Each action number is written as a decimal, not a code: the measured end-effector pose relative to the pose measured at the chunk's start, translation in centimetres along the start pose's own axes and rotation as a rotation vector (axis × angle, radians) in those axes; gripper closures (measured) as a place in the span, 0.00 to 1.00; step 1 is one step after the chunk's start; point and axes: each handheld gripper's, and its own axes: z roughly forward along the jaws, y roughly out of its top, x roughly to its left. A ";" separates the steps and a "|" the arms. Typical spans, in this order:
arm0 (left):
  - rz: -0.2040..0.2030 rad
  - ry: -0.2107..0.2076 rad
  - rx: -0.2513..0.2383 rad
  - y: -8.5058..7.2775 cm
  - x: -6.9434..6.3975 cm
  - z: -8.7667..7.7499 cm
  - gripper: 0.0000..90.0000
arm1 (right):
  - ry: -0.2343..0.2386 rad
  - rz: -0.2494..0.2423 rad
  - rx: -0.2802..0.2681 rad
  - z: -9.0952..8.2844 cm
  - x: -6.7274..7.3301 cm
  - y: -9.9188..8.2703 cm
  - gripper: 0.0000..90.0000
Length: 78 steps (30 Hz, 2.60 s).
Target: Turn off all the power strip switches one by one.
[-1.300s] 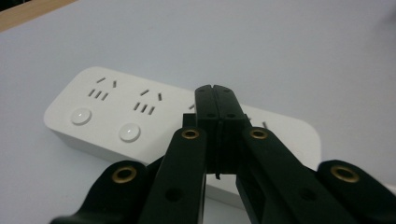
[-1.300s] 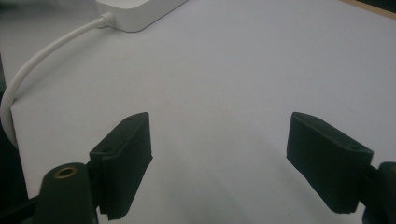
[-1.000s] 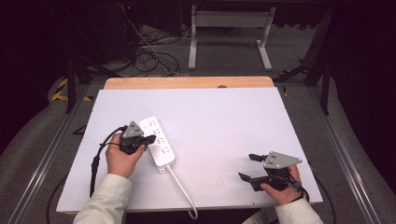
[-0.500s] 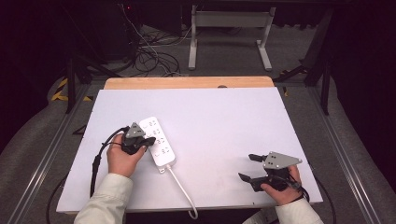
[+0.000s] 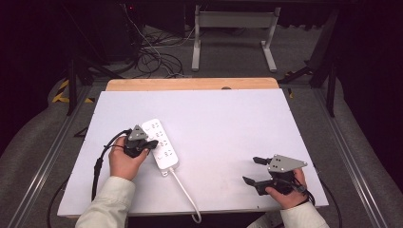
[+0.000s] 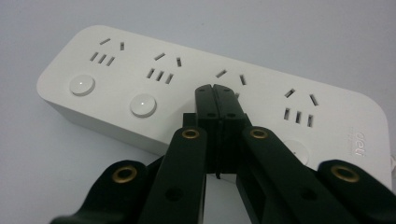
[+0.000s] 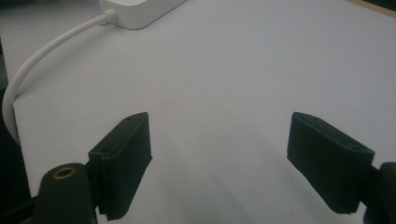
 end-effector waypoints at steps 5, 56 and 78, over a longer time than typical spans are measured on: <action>-0.009 -0.003 -0.003 -0.1 -0.1 0.1 1.00 | 0.000 -0.001 0.000 0.0 0.0 0.0 0.25; 0.002 0.052 -0.143 1.1 -0.8 -2.2 1.00 | 0.008 0.003 0.005 0.2 0.1 -0.1 0.25; -0.025 0.074 -0.069 2.0 2.4 -1.2 1.00 | 0.005 0.002 0.007 0.3 0.1 0.0 0.24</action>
